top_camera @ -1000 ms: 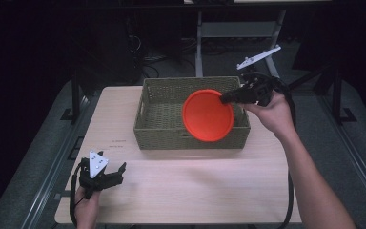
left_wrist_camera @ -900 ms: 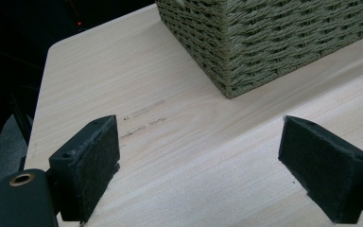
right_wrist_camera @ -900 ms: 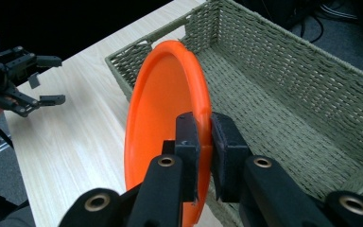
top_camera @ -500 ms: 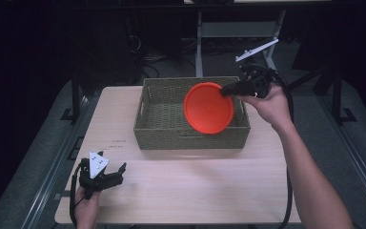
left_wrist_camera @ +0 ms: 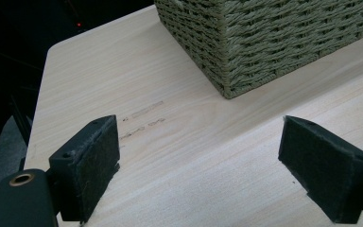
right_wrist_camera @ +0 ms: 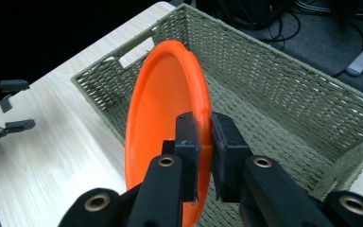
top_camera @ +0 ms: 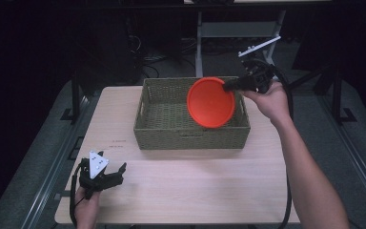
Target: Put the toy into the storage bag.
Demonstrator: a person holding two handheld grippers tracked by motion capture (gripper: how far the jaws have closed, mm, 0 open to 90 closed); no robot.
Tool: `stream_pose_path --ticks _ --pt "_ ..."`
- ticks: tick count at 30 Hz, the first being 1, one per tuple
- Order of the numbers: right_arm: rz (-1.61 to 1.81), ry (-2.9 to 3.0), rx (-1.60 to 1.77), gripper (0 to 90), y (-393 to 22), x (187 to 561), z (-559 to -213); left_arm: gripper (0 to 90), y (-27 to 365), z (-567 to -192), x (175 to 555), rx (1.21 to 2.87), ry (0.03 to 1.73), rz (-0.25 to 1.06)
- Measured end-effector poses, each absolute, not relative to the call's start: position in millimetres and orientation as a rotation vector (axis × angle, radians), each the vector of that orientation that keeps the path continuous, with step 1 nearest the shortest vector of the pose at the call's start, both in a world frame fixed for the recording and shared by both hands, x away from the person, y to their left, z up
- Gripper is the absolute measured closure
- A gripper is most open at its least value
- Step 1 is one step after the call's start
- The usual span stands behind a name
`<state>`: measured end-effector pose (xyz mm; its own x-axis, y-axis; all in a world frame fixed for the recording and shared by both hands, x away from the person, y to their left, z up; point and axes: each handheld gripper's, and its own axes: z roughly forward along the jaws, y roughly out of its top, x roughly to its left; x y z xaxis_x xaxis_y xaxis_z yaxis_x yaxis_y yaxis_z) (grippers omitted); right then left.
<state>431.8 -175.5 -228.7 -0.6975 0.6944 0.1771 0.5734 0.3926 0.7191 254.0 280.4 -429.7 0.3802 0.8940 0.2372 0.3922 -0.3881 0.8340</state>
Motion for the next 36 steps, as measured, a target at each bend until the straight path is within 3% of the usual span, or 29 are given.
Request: stream_pose_path --ticks 36 --pt "1.129 2.423 1.327 82.0 -171 484 -271 12.7 283 -430 254 1.927 1.118 0.923"
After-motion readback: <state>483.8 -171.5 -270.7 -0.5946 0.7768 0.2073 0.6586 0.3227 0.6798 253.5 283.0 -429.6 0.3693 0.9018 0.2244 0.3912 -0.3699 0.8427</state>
